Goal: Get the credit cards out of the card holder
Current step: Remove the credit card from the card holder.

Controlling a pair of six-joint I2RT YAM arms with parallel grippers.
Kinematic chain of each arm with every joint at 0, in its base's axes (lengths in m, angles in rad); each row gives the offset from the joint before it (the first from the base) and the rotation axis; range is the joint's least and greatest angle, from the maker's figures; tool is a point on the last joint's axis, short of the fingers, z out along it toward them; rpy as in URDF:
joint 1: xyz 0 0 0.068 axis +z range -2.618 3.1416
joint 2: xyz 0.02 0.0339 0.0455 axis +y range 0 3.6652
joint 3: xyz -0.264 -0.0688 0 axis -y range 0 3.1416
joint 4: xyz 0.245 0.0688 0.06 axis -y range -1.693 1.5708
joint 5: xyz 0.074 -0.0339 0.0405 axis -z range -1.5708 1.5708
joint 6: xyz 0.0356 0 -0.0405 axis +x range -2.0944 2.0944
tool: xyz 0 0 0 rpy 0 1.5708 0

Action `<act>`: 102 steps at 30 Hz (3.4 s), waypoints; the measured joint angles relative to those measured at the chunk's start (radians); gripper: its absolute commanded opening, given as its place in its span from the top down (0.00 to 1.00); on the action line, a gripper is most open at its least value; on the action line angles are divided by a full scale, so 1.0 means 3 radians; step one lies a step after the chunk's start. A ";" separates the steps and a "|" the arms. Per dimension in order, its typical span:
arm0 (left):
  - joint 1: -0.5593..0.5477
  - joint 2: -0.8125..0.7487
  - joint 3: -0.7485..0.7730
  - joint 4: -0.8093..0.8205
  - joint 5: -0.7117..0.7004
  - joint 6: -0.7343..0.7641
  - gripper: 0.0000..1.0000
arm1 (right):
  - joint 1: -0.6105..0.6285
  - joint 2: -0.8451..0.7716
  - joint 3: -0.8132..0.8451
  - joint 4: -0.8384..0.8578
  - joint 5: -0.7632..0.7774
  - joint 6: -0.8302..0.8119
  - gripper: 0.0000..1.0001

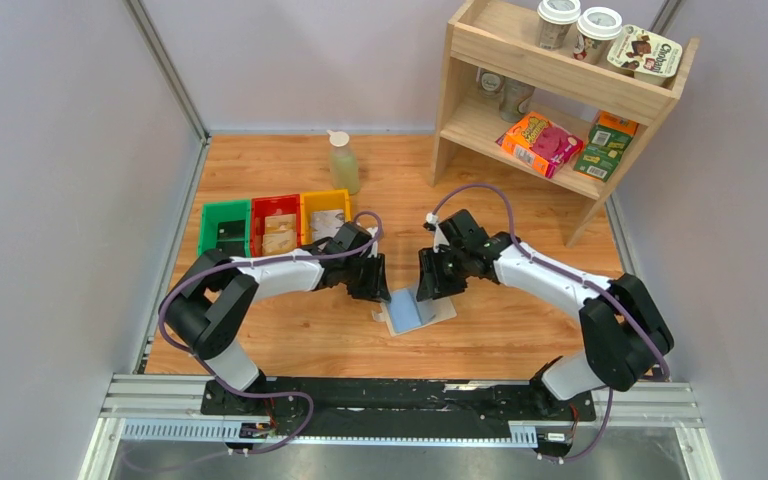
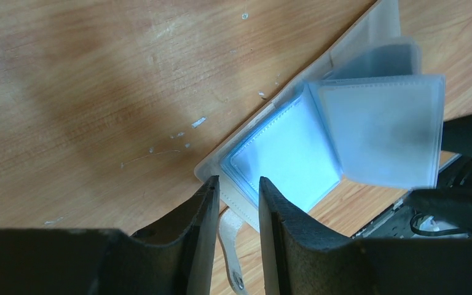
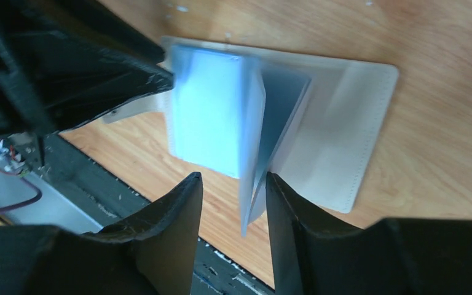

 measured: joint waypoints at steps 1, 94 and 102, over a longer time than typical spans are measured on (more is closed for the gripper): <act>-0.0001 -0.0001 0.0001 0.0001 -0.0011 0.0000 0.62 | 0.0018 -0.0034 0.0009 0.0001 -0.0038 0.0000 0.52; -0.0004 -0.0426 -0.0345 0.0000 -0.0151 -0.0104 0.72 | 0.0754 0.0238 0.0591 -0.0652 0.2429 0.0338 0.34; -0.0004 -0.0426 -0.0345 0.0001 -0.0127 -0.0106 0.72 | 0.0427 0.0134 0.0351 -0.0676 0.2342 0.0276 0.28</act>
